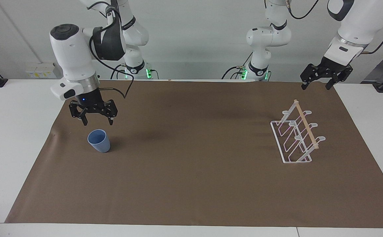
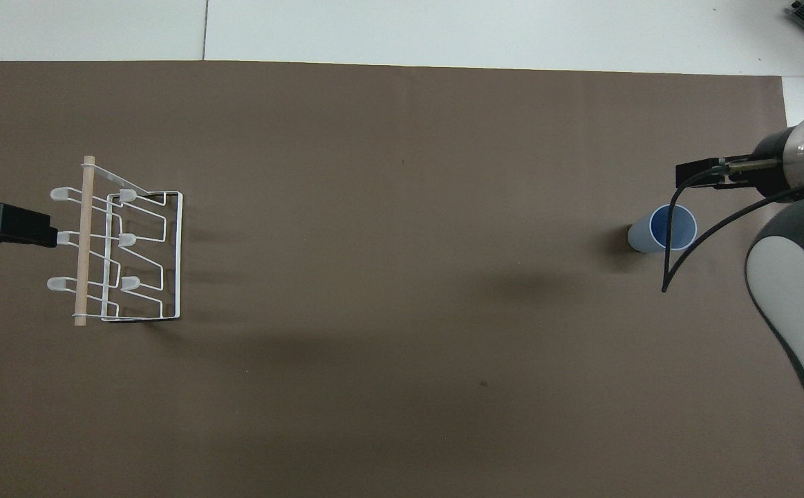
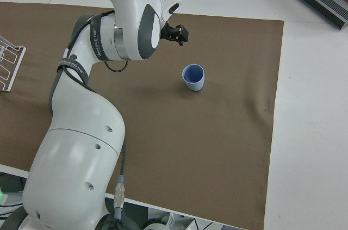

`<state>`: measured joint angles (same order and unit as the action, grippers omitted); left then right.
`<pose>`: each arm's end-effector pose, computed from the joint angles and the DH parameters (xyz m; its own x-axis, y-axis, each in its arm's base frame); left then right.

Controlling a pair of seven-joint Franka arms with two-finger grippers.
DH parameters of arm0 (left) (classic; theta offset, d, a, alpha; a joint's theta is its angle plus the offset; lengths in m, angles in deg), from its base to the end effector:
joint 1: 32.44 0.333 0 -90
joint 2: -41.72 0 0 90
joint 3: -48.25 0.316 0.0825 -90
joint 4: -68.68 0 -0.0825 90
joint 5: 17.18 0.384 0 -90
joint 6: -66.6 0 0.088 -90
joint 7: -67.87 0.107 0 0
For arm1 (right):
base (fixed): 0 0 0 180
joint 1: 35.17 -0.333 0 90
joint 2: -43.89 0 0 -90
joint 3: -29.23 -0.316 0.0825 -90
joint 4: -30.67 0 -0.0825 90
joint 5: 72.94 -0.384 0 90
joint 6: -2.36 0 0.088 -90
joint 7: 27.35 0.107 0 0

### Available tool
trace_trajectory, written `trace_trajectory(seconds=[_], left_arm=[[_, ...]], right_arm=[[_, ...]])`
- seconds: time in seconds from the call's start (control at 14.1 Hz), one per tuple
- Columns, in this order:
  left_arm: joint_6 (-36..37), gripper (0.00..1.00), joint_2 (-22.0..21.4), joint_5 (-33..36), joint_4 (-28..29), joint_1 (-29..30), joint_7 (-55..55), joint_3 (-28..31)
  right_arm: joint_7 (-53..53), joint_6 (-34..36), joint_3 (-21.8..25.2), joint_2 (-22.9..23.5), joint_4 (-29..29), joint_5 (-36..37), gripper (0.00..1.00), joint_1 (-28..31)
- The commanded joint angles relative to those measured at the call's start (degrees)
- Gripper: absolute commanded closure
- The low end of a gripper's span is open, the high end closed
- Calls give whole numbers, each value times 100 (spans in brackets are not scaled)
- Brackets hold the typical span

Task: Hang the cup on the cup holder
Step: 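Lower the right gripper over the blue cup rim and close it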

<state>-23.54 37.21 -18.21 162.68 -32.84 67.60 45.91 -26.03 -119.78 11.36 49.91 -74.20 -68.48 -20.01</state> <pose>0.5291 -0.0281 0.6344 0.9990 -0.0430 0.0112 -0.0431 -0.9990 0.0148 0.6095 0.0193 0.4940 0.9780 0.0567 0.2006 0.0504 -0.9981 0.0361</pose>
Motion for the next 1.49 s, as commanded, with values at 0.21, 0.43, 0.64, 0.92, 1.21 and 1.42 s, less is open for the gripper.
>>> trace_trajectory(seconds=[0.21, 0.43, 0.64, 0.92, 1.21, 1.42], left_arm=[[32, 0, -156, 85, 153, 22, 9, -4], [32, 0, -156, 85, 153, 22, 9, -4], [32, 0, -156, 85, 153, 22, 9, -4], [32, 0, -156, 85, 153, 22, 9, -4], [32, 0, -156, 85, 153, 22, 9, -4], [32, 0, -156, 85, 153, 22, 9, -4]], right_arm=[[-105, -1126, -6, 567, -498, -113, 0, 31], [-123, -1233, 3, 514, -736, -113, 0, 31], [-149, -1110, 3, 339, -1095, -113, 0, 49], [-500, -1136, 11, 250, -1282, -104, 0, 136], [-861, -1251, 20, 154, -1554, -95, 0, 304], [-870, -1251, 29, 154, -1554, -95, 0, 321]])
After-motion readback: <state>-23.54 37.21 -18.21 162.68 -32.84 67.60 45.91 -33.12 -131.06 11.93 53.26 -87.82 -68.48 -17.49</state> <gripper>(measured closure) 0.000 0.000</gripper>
